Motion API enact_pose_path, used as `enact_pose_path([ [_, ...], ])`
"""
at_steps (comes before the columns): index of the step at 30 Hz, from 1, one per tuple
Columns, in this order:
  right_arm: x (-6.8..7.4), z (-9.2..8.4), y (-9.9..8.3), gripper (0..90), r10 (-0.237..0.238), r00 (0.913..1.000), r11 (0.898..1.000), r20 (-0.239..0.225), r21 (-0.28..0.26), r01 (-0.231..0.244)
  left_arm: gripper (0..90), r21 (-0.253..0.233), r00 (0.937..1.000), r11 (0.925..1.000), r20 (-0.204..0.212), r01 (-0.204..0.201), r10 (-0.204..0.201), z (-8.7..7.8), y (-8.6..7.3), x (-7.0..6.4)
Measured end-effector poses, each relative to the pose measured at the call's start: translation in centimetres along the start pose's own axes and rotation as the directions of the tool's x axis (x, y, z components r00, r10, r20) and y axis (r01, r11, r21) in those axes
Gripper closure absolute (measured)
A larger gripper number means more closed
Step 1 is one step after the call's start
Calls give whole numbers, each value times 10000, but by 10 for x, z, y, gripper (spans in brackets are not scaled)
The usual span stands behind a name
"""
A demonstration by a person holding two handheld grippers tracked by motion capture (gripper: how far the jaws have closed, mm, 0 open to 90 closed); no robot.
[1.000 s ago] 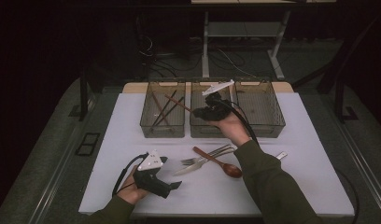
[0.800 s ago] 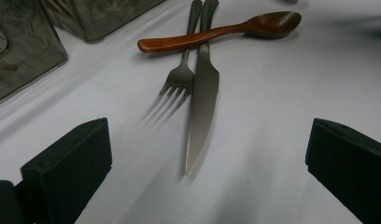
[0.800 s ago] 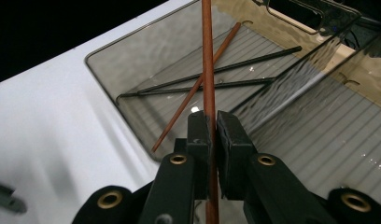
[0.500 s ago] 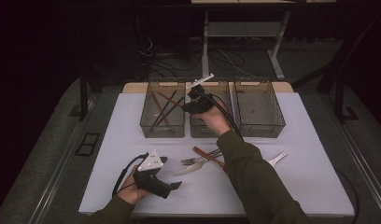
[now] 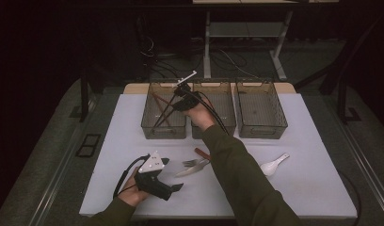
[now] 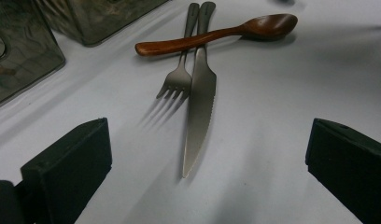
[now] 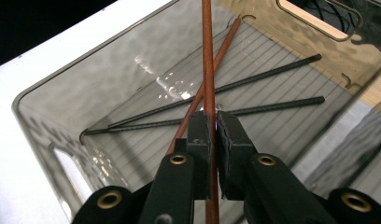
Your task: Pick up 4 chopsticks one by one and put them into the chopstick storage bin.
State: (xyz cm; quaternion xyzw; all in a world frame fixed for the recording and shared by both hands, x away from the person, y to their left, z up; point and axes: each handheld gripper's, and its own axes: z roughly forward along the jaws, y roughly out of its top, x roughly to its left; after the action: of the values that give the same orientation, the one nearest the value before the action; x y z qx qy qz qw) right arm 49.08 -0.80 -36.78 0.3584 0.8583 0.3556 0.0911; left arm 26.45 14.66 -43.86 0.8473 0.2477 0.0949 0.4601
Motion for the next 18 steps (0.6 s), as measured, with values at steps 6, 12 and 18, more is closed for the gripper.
enact_pose_path([
  [6, 3, 13, 9, 841, 110, 9997, 9997, 233, 197, -114, 0, -38, 10000, 10000, 8, -6, 6, 0, 1, -1],
  [12, 3, 22, 17, 791, 217, 9988, 9997, 440, 126, -222, 0, -77, 10000, 10000, 32, -40, 41, 0, 0, -1],
  [18, 5, 18, 18, 682, 90, 9996, 9999, 250, -87, -87, 0, -88, 9999, 9999, 46, -90, 90, 0, 1, -1],
])
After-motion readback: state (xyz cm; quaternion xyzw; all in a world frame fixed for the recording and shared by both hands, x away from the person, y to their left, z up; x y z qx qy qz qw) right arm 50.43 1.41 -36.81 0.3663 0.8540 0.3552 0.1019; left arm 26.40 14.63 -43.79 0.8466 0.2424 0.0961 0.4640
